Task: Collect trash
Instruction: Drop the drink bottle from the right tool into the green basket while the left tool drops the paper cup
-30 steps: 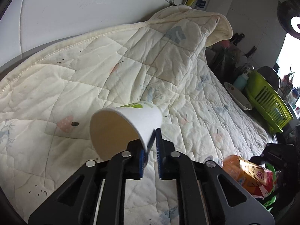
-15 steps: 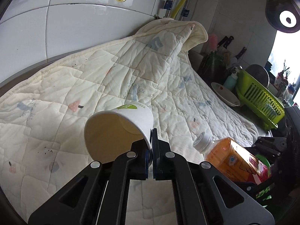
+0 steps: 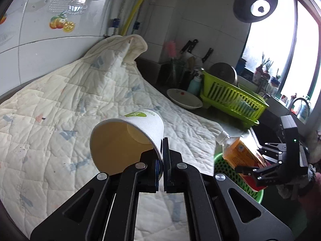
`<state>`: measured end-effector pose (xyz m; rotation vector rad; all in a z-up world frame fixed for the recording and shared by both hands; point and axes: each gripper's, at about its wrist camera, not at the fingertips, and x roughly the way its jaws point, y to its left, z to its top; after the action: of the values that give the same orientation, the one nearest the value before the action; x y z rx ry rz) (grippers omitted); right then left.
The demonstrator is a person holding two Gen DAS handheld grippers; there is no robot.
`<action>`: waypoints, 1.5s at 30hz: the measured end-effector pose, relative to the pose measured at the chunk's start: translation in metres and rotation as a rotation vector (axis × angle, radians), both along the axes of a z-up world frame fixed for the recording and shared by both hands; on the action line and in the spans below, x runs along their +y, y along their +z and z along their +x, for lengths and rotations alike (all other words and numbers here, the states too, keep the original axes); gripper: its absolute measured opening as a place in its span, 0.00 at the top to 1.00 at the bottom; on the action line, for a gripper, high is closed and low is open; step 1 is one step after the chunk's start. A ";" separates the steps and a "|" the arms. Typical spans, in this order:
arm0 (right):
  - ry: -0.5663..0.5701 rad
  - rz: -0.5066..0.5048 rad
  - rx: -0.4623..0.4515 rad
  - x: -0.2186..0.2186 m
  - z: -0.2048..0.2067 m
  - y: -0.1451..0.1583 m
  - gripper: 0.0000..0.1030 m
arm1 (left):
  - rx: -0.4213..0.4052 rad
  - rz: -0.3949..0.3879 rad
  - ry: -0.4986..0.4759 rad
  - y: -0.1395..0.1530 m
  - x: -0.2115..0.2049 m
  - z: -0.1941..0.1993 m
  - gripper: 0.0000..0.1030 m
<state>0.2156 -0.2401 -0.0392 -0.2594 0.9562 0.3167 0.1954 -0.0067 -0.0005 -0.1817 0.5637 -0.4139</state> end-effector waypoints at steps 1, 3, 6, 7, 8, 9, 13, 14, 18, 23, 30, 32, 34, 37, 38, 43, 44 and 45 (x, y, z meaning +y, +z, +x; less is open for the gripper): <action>-0.033 0.001 0.005 -0.016 -0.005 -0.002 0.37 | -0.006 -0.001 -0.018 0.001 -0.011 -0.004 0.99; -0.095 -0.016 0.007 -0.043 -0.016 -0.008 0.37 | -0.015 -0.002 -0.057 0.002 -0.032 -0.012 0.99; -0.173 -0.042 0.007 -0.080 -0.033 -0.019 0.37 | -0.029 0.017 -0.112 0.000 -0.064 -0.022 0.99; -0.197 -0.045 0.009 -0.091 -0.035 -0.023 0.37 | -0.030 0.021 -0.127 0.000 -0.074 -0.024 0.99; -0.220 -0.044 0.013 -0.101 -0.037 -0.027 0.37 | -0.032 0.029 -0.140 -0.001 -0.083 -0.026 0.99; -0.241 -0.041 0.013 -0.110 -0.038 -0.031 0.37 | -0.030 0.033 -0.161 -0.002 -0.093 -0.028 0.99; -0.333 -0.020 0.010 -0.140 -0.042 -0.048 0.37 | -0.020 0.057 -0.212 -0.007 -0.126 -0.031 0.99; -0.351 0.000 0.014 -0.147 -0.043 -0.052 0.37 | -0.015 0.061 -0.227 -0.009 -0.133 -0.032 0.99; -0.399 0.050 0.000 -0.164 -0.050 -0.057 0.29 | 0.000 0.078 -0.273 -0.015 -0.160 -0.032 0.99; -0.419 0.078 -0.045 -0.173 -0.065 -0.046 0.29 | 0.019 0.089 -0.317 -0.027 -0.188 -0.030 0.99; -0.441 0.119 -0.118 -0.178 -0.100 -0.024 0.25 | 0.054 0.108 -0.363 -0.044 -0.218 -0.028 0.99; -0.443 0.125 -0.124 -0.179 -0.108 -0.021 0.24 | 0.066 0.107 -0.372 -0.048 -0.223 -0.027 0.98; -0.450 0.122 -0.138 -0.177 -0.115 -0.019 0.24 | 0.080 0.115 -0.380 -0.052 -0.228 -0.025 0.98; -0.453 0.112 -0.156 -0.174 -0.125 -0.016 0.24 | 0.105 0.122 -0.396 -0.058 -0.234 -0.024 0.98; -0.455 0.113 -0.161 -0.174 -0.128 -0.016 0.24 | 0.111 0.123 -0.397 -0.059 -0.235 -0.023 0.97; -0.455 0.124 -0.169 -0.168 -0.135 -0.016 0.22 | 0.132 0.123 -0.405 -0.063 -0.236 -0.022 0.92; -0.456 0.124 -0.170 -0.167 -0.135 -0.016 0.22 | 0.131 0.127 -0.404 -0.063 -0.236 -0.023 0.89; -0.457 0.125 -0.172 -0.166 -0.136 -0.017 0.22 | 0.133 0.123 -0.409 -0.063 -0.236 -0.023 0.87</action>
<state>0.0795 -0.4060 -0.0559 0.0491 0.7953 -0.0658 0.1720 -0.2427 -0.0639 0.0273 0.7581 -0.7651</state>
